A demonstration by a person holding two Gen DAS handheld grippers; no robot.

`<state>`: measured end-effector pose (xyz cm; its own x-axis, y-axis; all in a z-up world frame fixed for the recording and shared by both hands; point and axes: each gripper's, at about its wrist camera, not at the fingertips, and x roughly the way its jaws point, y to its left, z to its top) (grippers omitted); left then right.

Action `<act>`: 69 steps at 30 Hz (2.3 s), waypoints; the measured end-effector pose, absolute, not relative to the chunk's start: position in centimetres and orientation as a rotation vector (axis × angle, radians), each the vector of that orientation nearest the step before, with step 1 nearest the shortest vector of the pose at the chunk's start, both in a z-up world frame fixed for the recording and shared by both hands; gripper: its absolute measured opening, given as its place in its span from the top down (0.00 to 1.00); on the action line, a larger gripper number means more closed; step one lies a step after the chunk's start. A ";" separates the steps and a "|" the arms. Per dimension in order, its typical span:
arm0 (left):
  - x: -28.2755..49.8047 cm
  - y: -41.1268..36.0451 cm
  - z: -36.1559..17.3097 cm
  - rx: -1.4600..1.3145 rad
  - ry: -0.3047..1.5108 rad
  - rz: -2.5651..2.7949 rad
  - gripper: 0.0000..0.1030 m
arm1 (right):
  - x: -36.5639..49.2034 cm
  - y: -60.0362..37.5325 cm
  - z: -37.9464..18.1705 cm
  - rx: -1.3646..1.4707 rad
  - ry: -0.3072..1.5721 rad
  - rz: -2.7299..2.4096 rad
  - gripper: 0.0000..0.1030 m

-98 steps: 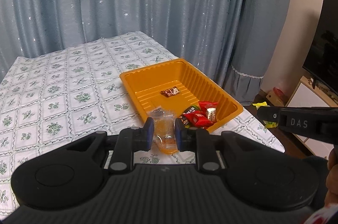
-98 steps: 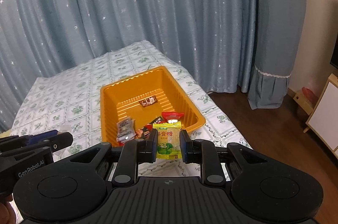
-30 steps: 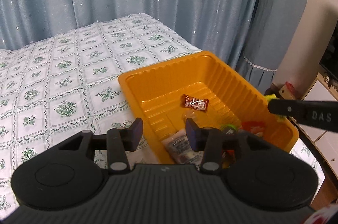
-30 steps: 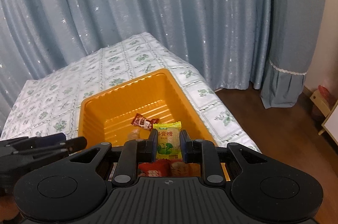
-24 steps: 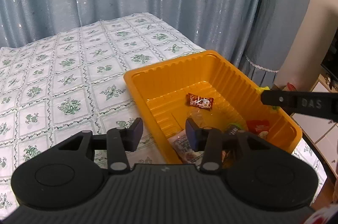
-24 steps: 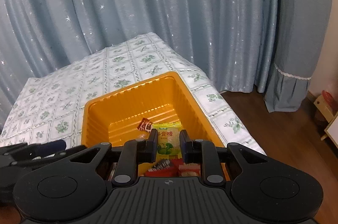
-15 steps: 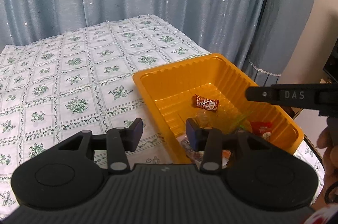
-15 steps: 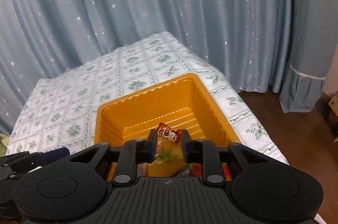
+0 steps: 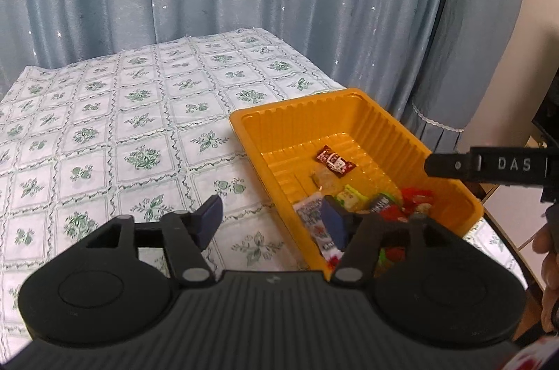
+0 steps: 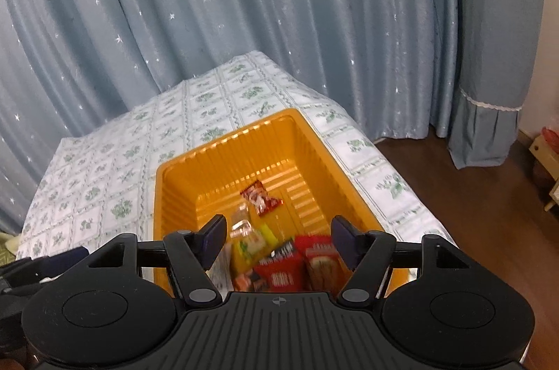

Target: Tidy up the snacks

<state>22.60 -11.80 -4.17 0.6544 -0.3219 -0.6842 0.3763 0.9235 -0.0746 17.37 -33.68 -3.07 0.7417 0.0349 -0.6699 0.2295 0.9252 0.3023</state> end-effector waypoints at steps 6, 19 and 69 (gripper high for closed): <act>19.5 -11.1 -2.2 0.061 0.729 -0.383 0.17 | 14.1 -33.1 -1.6 0.377 0.733 -0.107 0.33; 12.6 -10.0 0.8 0.084 0.680 -0.320 0.00 | 7.4 -31.9 1.1 0.354 0.729 -0.125 0.28; 3.0 -8.3 4.0 0.060 0.684 -0.261 0.00 | -1.9 -27.4 5.2 0.233 0.693 -0.116 0.27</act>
<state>3.00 -8.35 4.03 0.7437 -0.2184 -0.6318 0.2574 0.9658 -0.0308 -1.94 -27.43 5.24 0.7643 -0.0291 -0.6442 0.1830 0.9677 0.1735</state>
